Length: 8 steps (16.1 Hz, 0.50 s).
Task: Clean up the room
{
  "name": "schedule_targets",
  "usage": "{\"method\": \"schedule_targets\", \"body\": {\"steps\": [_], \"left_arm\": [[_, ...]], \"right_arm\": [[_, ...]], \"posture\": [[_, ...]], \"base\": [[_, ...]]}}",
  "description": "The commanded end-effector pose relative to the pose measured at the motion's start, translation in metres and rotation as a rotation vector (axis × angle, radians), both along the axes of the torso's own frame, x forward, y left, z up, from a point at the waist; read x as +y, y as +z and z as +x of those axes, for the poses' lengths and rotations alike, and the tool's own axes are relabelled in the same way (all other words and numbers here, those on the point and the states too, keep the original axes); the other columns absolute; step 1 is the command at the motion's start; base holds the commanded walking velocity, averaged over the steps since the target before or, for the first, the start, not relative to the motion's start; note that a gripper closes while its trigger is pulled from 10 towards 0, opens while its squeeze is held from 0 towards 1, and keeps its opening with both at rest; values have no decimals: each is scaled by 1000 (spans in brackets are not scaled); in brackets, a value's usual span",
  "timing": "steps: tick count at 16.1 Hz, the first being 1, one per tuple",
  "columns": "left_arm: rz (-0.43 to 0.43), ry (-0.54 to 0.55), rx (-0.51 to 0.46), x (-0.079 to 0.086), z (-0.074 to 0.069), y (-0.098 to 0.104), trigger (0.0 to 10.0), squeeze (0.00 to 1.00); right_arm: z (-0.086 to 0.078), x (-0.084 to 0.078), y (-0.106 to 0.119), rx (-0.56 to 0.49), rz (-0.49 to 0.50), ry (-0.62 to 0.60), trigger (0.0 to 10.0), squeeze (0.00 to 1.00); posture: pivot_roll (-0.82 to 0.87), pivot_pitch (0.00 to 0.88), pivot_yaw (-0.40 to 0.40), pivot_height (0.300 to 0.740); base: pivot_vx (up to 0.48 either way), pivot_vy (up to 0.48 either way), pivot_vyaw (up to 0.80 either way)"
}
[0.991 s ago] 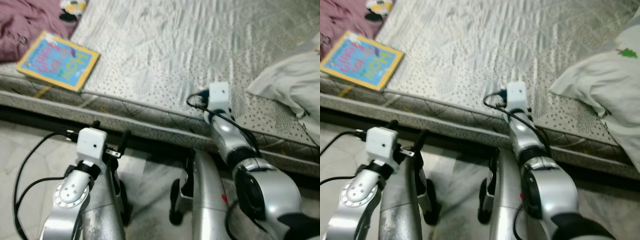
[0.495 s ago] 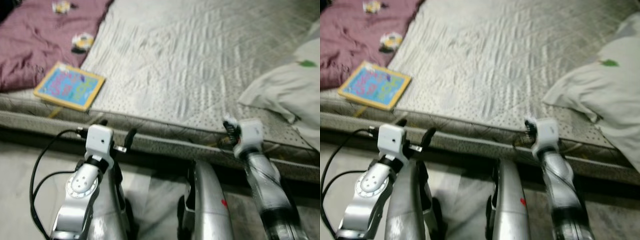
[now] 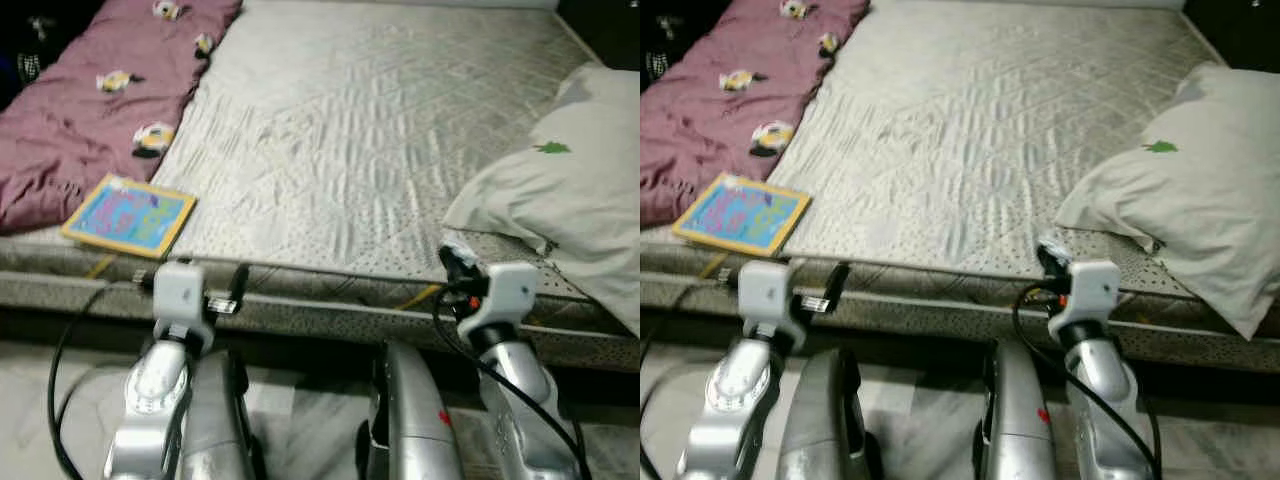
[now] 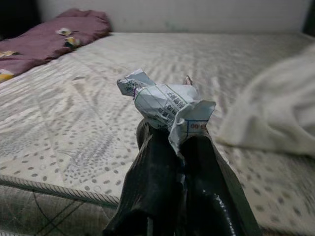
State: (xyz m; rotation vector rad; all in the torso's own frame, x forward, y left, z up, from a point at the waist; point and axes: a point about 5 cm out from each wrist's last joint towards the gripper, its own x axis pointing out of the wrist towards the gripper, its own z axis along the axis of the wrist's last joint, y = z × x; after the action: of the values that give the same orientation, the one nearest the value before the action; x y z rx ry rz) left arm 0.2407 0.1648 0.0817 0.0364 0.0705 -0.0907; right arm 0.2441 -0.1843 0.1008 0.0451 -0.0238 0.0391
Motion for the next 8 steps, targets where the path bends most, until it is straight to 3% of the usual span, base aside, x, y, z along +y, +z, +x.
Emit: {"method": "schedule_targets", "body": {"steps": [1,2,4,8], "left_arm": [[-6,6,10,-1,-2,-4,10000,0],[-12,-33,4,-12,-1,-5,10000,0],[-24,-52,-8,-19,6,-3,10000,0],[-27,-39,-28,-16,16,0,10000,0]], "right_arm": [[-3,-3,4,10,15,-48,4902,0],[-6,2,-1,27,37,-52,10000,0],[-4,7,-1,18,35,-32,10000,0],[12,8,6,7,68,-44,10000,0]], "posture": [[-44,4,25,514],[-64,0,21,514],[-66,0,19,514],[-61,0,15,569]], "base": [[0,0,0],[0,0,0],[0,0,0],[0,0,0]]}}
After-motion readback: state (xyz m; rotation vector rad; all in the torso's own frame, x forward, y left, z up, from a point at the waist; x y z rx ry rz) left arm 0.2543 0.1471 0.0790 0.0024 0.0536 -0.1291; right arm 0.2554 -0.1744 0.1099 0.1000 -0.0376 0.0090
